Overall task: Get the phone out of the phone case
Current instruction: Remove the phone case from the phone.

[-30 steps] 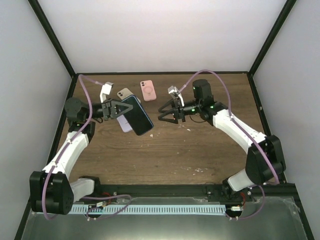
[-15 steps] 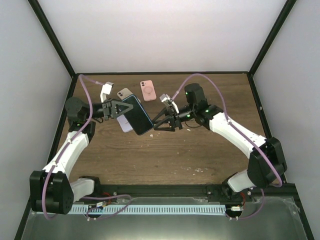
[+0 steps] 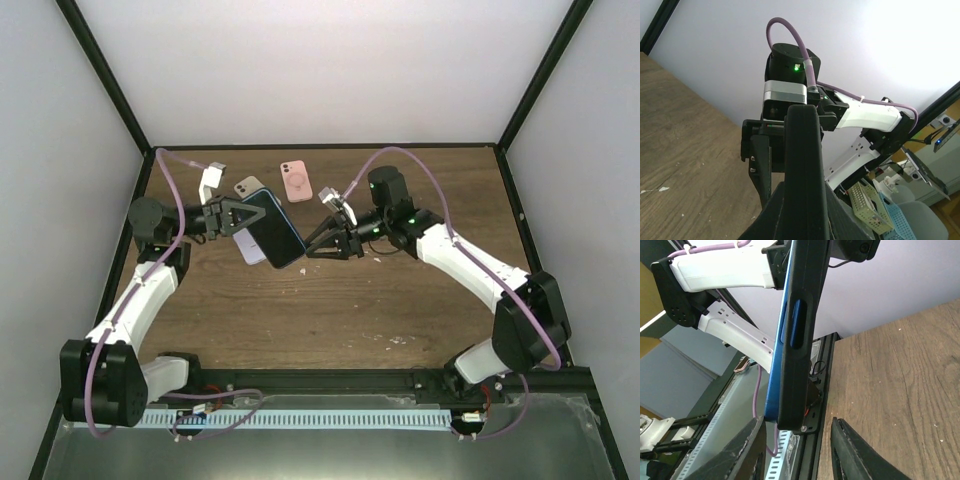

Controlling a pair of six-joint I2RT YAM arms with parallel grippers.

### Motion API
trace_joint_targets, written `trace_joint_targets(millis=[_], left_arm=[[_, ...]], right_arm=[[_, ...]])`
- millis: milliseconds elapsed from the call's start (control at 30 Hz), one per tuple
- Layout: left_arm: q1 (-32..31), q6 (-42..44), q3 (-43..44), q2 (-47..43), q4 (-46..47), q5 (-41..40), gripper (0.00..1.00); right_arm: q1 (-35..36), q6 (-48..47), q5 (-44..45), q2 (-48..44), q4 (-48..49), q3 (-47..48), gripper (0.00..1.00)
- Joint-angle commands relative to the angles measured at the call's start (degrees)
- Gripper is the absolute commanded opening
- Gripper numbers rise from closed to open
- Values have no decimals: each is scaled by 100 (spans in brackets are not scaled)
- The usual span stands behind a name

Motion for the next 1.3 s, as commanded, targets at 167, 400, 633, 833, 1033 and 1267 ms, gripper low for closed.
trace_joint_targets(millis=[167,400,633,833,1033,1267], left_arm=[[-178,-740,141,41,1007,-16,0],[-218,-867,128,68,1152,-2,0],[-239,-810,115,41,1098,-10,0],[-340,175,67,-102,-35,-81,0],[-444,932,75,-216,-905,-168,0],[-591,1688,154,-152,-1788,-179,0]], right_arm=[[-232,152,95,252,417,-6,32],[-345,80,80,354,518,-19,31],[-353,122,76,386,661,2,30],[-324,825,566,342,988,28,28],[-160,993,1135,376,907,112,26],[-27,1053,1037,438,948,387,24]])
